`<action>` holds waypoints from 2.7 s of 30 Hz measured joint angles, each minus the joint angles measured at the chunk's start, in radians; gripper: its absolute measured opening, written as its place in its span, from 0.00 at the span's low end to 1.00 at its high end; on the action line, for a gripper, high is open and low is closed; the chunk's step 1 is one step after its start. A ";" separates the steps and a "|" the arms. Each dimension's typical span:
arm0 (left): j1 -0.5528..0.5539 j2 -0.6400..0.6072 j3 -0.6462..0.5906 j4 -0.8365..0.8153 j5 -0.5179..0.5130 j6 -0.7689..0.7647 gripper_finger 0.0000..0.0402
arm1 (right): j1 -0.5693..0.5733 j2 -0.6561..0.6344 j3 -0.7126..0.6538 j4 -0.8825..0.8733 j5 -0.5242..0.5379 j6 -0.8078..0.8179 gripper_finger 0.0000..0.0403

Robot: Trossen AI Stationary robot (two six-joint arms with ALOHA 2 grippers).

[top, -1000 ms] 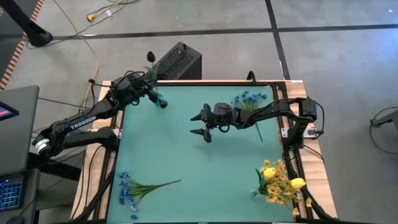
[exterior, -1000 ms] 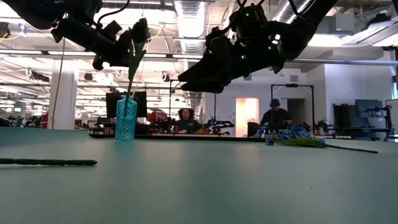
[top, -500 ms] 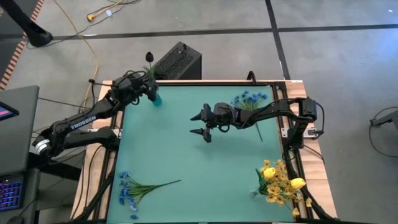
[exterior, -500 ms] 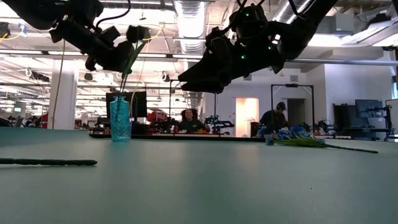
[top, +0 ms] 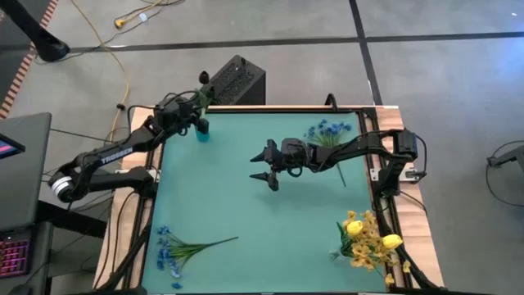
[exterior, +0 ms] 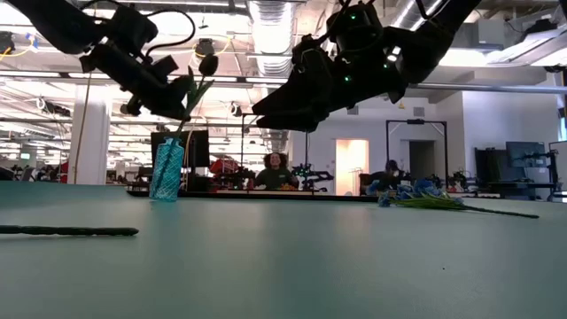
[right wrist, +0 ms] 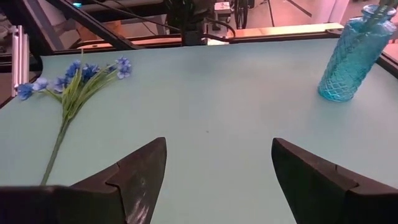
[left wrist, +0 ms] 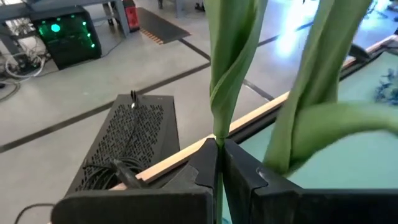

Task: Sort flowers into vase by color
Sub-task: Put the black tulip into the blue vase, then put the top blue flower into the blue vase

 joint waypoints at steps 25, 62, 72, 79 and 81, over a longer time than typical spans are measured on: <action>0.033 0.015 0.001 -0.061 0.079 -0.004 0.00 | -0.001 0.000 0.000 -0.028 0.000 -0.011 0.79; 0.058 -0.138 0.001 -0.293 0.185 0.037 0.03 | 0.011 0.000 0.000 -0.051 0.001 -0.011 0.79; 0.059 -0.211 0.028 -0.432 0.167 0.082 0.28 | 0.011 0.000 0.000 -0.051 0.001 -0.026 0.79; 0.059 -0.227 0.049 -0.523 0.152 0.128 0.33 | 0.011 0.000 0.000 -0.050 0.001 -0.030 0.79; 0.059 -0.227 0.066 -0.561 0.132 0.142 0.33 | 0.011 0.000 0.000 -0.050 0.001 -0.030 0.79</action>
